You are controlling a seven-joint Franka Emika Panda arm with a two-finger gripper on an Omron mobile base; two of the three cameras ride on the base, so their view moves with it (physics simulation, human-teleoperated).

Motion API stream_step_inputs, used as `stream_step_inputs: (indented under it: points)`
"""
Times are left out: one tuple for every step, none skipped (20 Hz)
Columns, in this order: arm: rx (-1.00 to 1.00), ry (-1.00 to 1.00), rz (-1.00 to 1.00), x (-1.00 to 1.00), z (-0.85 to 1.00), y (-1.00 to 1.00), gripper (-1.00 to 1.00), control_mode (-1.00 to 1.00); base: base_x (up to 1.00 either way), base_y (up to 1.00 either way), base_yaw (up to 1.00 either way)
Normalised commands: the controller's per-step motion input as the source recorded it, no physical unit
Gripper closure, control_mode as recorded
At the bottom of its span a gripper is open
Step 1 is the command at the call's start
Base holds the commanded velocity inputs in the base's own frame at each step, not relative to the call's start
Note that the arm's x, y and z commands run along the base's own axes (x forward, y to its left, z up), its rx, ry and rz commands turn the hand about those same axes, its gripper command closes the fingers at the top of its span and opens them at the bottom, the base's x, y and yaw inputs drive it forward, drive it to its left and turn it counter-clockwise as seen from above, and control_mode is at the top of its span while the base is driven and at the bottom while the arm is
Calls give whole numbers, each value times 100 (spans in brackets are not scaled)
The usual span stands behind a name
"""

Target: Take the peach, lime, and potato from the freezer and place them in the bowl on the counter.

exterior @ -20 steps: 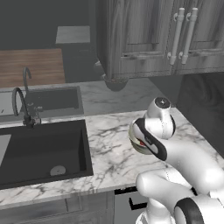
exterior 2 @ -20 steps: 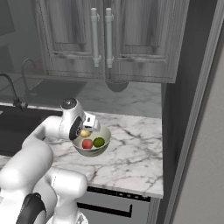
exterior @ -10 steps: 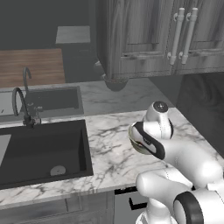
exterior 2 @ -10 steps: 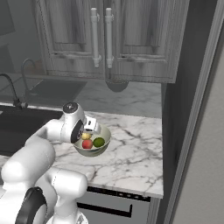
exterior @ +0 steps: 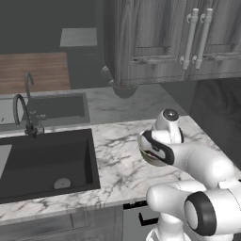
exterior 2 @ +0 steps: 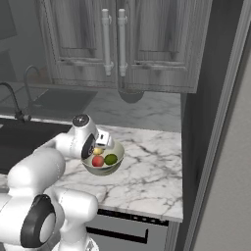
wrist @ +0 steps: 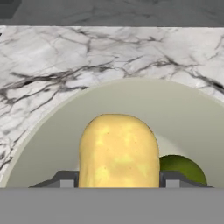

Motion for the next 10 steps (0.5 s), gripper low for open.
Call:
stream_step_inputs:
  points:
    - [0,0,0,21,0,-10,100,-100,0,0,0]
    - [0,0,0,23,0,-4,100,-100,0,0,0]
    - [0,0,0,12,0,0,100,-100,0,0,0]
    - [0,0,0,9,0,-2,100,-100,0,0,0]
    - [0,0,0,6,0,0,100,-100,0,0,0]
    - [0,0,0,11,-2,0,100,-100,0,0,0]
    - [0,0,0,12,-1,0,100,-100,0,0,0]
    - [0,0,0,13,-2,0,100,-100,0,0,0]
    - [0,0,0,9,-3,0,100,-100,0,0,0]
    - [0,0,0,9,-7,0,100,-100,0,0,0]
